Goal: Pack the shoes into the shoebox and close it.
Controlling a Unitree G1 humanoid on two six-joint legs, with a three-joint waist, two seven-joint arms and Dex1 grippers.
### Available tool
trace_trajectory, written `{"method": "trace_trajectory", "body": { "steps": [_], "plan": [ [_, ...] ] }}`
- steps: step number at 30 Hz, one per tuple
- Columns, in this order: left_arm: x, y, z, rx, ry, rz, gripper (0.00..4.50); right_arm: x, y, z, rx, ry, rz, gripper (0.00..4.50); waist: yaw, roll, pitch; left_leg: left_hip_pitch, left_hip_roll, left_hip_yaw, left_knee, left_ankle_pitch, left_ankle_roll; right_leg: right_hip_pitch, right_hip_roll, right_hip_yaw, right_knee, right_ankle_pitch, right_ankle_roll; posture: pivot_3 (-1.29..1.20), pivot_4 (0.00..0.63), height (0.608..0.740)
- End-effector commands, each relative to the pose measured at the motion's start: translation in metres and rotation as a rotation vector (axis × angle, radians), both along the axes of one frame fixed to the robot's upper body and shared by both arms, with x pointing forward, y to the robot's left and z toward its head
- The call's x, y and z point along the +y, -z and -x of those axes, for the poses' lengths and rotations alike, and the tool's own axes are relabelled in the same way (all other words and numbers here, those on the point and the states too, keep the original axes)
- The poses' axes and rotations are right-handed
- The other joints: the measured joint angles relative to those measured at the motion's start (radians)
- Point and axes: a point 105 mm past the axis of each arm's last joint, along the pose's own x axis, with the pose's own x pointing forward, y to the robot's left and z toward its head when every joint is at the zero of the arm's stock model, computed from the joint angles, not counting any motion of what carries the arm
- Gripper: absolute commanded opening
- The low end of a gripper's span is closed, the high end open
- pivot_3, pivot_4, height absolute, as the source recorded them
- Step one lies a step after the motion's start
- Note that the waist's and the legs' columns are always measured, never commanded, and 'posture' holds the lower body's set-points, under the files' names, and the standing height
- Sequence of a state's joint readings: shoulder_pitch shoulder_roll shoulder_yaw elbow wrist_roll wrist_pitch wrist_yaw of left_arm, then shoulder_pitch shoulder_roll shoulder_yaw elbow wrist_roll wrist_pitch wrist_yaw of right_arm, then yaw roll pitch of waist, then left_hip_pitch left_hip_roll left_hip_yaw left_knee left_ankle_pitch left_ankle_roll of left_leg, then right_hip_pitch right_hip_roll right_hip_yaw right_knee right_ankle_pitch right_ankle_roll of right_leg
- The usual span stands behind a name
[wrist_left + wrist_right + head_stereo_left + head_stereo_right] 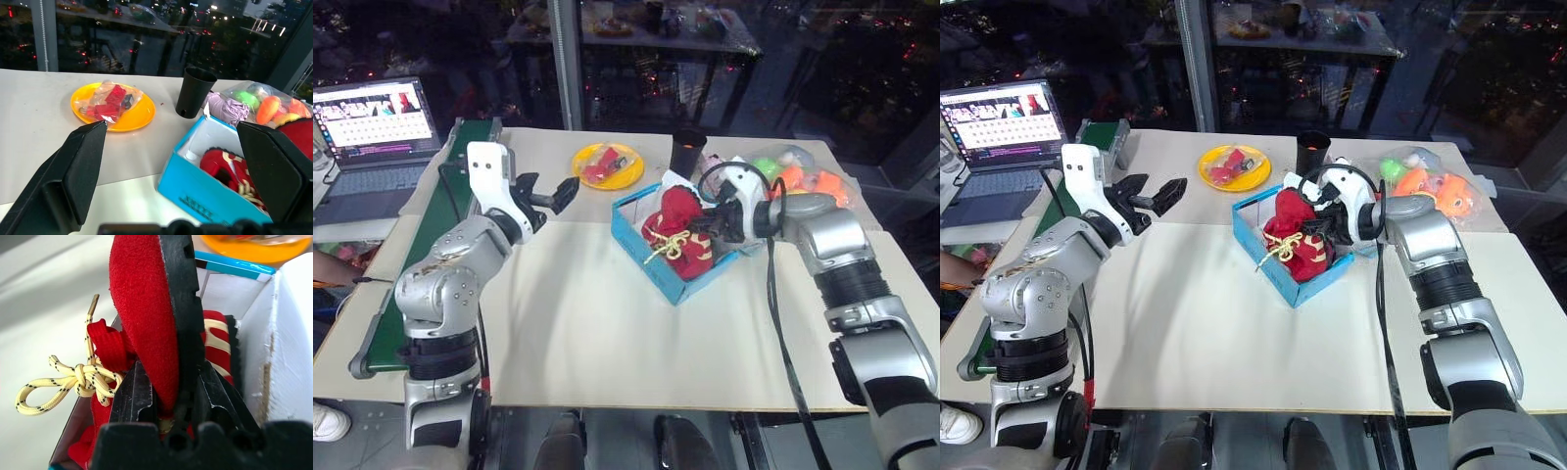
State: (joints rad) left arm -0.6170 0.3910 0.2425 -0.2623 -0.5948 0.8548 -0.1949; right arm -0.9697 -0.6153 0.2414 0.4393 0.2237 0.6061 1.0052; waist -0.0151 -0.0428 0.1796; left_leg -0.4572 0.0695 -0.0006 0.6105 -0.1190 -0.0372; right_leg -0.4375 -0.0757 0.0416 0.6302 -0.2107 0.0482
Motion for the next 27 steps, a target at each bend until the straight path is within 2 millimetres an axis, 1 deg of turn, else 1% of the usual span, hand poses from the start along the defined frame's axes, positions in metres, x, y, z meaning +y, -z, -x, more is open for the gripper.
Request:
{"method": "trace_trajectory", "body": {
  "steps": [1, 4, 8, 9, 11, 15, 17, 19, 20, 22, 23, 24, 25, 27],
  "plan": [
    [0.002, -0.013, 0.008, -0.057, -0.013, -0.004, 4.5, 0.0, -0.002, 0.002, -0.017, -0.05, 0.057, 0.48, 0.001, 0.0, 0.0, 0.0, 0.0, 0.0, 0.0, 0.0, 0.0, 0.0, 0.0, 0.0, 0.0, 0.0, 0.0, 0.0, 0.15, 0.736],
    [0.006, -0.013, 0.011, -0.057, -0.028, -0.007, 4.5, -0.001, 0.013, 0.012, 0.036, -0.128, 0.145, 0.48, 0.002, 0.0, 0.0, 0.0, 0.0, 0.0, 0.0, 0.0, 0.0, 0.0, 0.0, 0.0, 0.0, 0.0, 0.0, 0.0, 0.15, 0.736],
    [0.012, -0.012, 0.014, -0.058, -0.06, -0.013, 4.5, -0.016, 0.037, 0.033, 0.137, -0.24, 0.304, 0.48, 0.007, 0.0, 0.0, 0.0, 0.0, 0.0, 0.0, 0.0, 0.0, 0.0, 0.0, 0.0, 0.0, 0.0, 0.0, 0.0, 0.15, 0.736],
    [0.015, -0.012, 0.016, -0.06, -0.073, -0.009, 4.5, -0.021, 0.05, 0.039, 0.173, -0.271, 0.375, 0.48, 0.008, 0.0, 0.0, 0.0, 0.0, 0.0, 0.0, 0.0, 0.0, 0.0, 0.0, 0.0, 0.0, 0.0, 0.0, 0.0, 0.15, 0.736],
    [0.018, -0.011, 0.019, -0.061, -0.085, -0.007, 4.5, -0.024, 0.068, 0.043, 0.213, -0.302, 0.45, 0.48, 0.006, 0.0, 0.0, 0.001, 0.0, 0.0, 0.001, 0.0, 0.0, 0.001, 0.0, 0.0, 0.0, 0.0, 0.0, 0.0, 0.15, 0.736],
    [0.017, -0.009, 0.022, -0.056, -0.09, -0.01, 4.5, -0.021, 0.083, 0.041, 0.212, -0.34, 0.531, 0.48, 0.005, 0.0, 0.0, 0.006, 0.0, 0.0, 0.001, 0.0, 0.0, 0.006, 0.0, 0.0, 0.0, -0.001, 0.001, 0.0, 0.15, 0.736],
    [0.019, -0.009, 0.022, -0.057, -0.099, -0.01, 4.5, -0.017, 0.095, 0.039, 0.198, -0.382, 0.613, 0.48, 0.006, -0.001, 0.0, 0.012, 0.0, 0.0, 0.0, 0.0, -0.001, 0.013, -0.001, -0.001, -0.002, -0.005, 0.007, 0.0, 0.15, 0.736],
    [0.02, -0.01, 0.022, -0.059, -0.101, -0.009, 4.5, -0.007, 0.108, 0.032, 0.164, -0.405, 0.688, 0.48, 0.004, -0.002, -0.001, 0.014, 0.0, 0.0, 0.0, 0.0, -0.001, 0.016, -0.001, -0.001, -0.002, -0.005, 0.008, 0.0, 0.15, 0.736],
    [0.02, -0.011, 0.022, -0.059, -0.101, -0.01, 4.5, -0.004, 0.114, 0.028, 0.146, -0.403, 0.717, 0.48, 0.001, -0.005, -0.004, 0.016, 0.0, 0.0, 0.0, 0.0, -0.001, 0.016, -0.001, -0.001, -0.002, -0.005, 0.008, 0.0, 0.15, 0.736],
    [0.019, -0.011, 0.021, -0.059, -0.099, -0.014, 4.5, -0.011, 0.123, 0.007, -0.019, -0.366, 0.922, 0.48, -0.01, -0.011, -0.008, 0.02, 0.0, 0.0, 0.0, 0.0, -0.001, 0.019, 0.0, 0.0, -0.001, -0.005, 0.007, 0.0, 0.15, 0.736],
    [0.018, -0.011, 0.021, -0.06, -0.097, -0.015, 4.5, -0.013, 0.124, 0.001, -0.06, -0.36, 0.966, 0.48, -0.022, -0.015, -0.01, 0.022, 0.0, 0.0, 0.0, -0.001, -0.002, 0.02, 0.0, 0.0, -0.001, -0.005, 0.007, 0.0, 0.15, 0.736],
    [0.018, -0.011, 0.021, -0.06, -0.096, -0.016, 4.5, -0.011, 0.129, 0.003, -0.042, -0.365, 0.954, 0.48, -0.031, -0.017, -0.012, 0.028, 0.0, 0.0, 0.0, -0.005, -0.009, 0.026, 0.0, 0.0, -0.002, -0.005, 0.005, 0.0, 0.15, 0.736],
    [0.017, -0.011, 0.021, -0.061, -0.095, -0.016, 4.5, -0.008, 0.134, 0.007, -0.009, -0.388, 0.935, 0.48, -0.034, -0.019, -0.014, 0.036, 0.0, 0.0, 0.0, -0.006, -0.01, 0.034, 0.0, 0.0, -0.003, -0.007, 0.0, 0.0, 0.15, 0.736],
    [0.017, -0.011, 0.022, -0.062, -0.095, -0.019, 4.5, -0.008, 0.145, 0.022, 0.056, -0.488, 0.937, 0.48, -0.04, -0.019, -0.015, 0.045, 0.0, 0.0, 0.0, -0.007, -0.012, 0.038, -0.001, -0.001, -0.005, -0.008, -0.001, 0.0, 0.15, 0.736]
  ]
}}
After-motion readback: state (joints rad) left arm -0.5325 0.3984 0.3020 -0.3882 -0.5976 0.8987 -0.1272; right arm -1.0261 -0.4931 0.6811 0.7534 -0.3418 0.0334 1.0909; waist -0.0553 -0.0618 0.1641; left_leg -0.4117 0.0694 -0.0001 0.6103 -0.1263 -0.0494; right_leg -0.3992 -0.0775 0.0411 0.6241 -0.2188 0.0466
